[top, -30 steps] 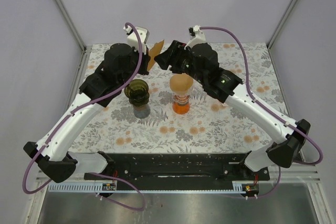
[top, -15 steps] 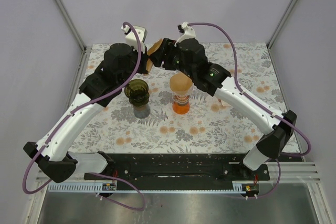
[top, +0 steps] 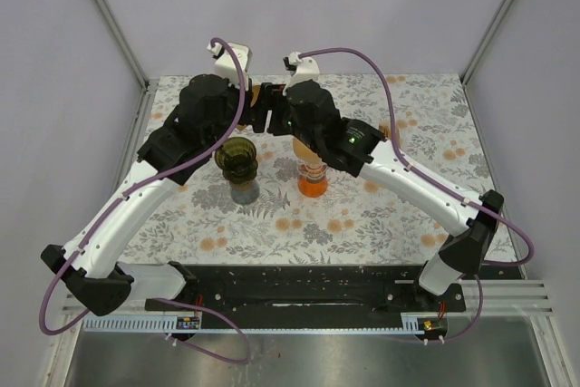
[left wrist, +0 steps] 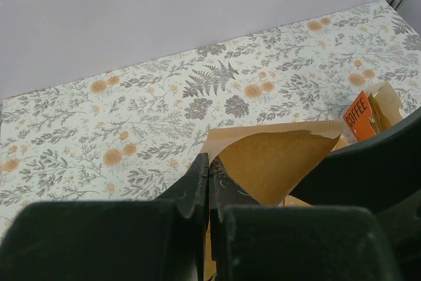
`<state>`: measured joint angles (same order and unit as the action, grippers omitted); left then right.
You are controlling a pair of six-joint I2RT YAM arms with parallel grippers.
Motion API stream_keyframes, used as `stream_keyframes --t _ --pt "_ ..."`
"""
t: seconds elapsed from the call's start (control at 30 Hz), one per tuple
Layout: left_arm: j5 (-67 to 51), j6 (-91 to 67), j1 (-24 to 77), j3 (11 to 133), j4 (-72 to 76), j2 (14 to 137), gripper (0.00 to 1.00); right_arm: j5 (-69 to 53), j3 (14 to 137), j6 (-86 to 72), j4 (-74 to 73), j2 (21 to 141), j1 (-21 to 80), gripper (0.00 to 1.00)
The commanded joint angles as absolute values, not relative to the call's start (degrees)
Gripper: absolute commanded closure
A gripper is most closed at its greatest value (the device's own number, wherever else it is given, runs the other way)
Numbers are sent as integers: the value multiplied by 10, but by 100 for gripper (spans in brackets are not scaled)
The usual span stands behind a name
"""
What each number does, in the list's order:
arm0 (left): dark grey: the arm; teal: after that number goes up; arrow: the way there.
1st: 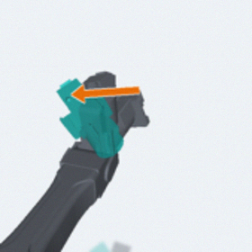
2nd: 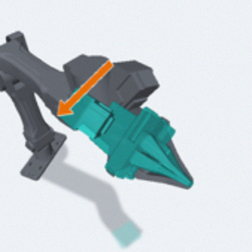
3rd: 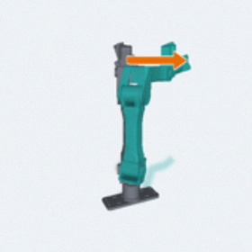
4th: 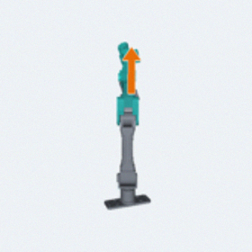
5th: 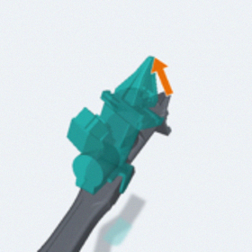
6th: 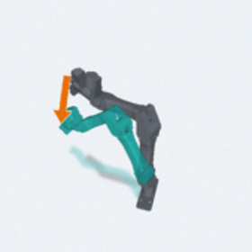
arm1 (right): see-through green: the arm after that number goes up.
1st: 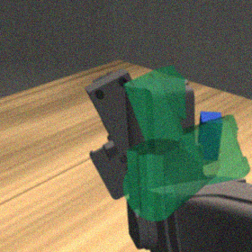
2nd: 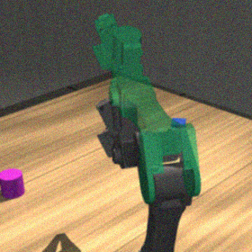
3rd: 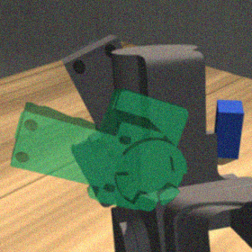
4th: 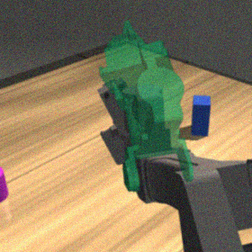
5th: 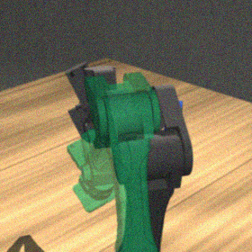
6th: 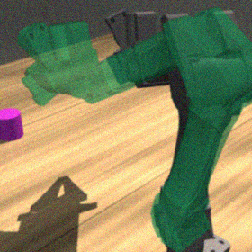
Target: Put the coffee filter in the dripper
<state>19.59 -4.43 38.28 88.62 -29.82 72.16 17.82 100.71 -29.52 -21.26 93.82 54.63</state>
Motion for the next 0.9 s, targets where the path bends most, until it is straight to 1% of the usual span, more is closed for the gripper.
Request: stream_keyframes --t 0.0,0.2,0.23,0.3,0.43,0.53,0.67,0.73,0.8,0.87 --pt "195 -46 383 888 -267 717 100 248 1029 -276 -201 935 557 29" --pt "176 -59 381 886 -279 713 100 313 995 -266 -171 923 557 27" --pt "174 -60 379 887 -280 711 100 325 985 -264 -166 917 556 28" --pt "172 -60 376 882 -282 706 100 337 972 -265 -163 904 552 34" --pt "162 -63 371 879 -283 699 100 332 949 -267 -153 886 542 40" --pt "149 -72 372 880 -287 698 100 289 943 -262 -133 887 540 50" --pt "140 -75 372 875 -292 694 100 255 962 -254 -130 904 541 71" --pt "139 -69 368 868 -295 690 100 254 974 -248 -137 911 540 81" --pt "136 -61 360 856 -299 678 100 251 987 -241 -152 916 540 86" --pt "127 -51 341 842 -301 664 99 243 1022 -230 -188 929 538 88"
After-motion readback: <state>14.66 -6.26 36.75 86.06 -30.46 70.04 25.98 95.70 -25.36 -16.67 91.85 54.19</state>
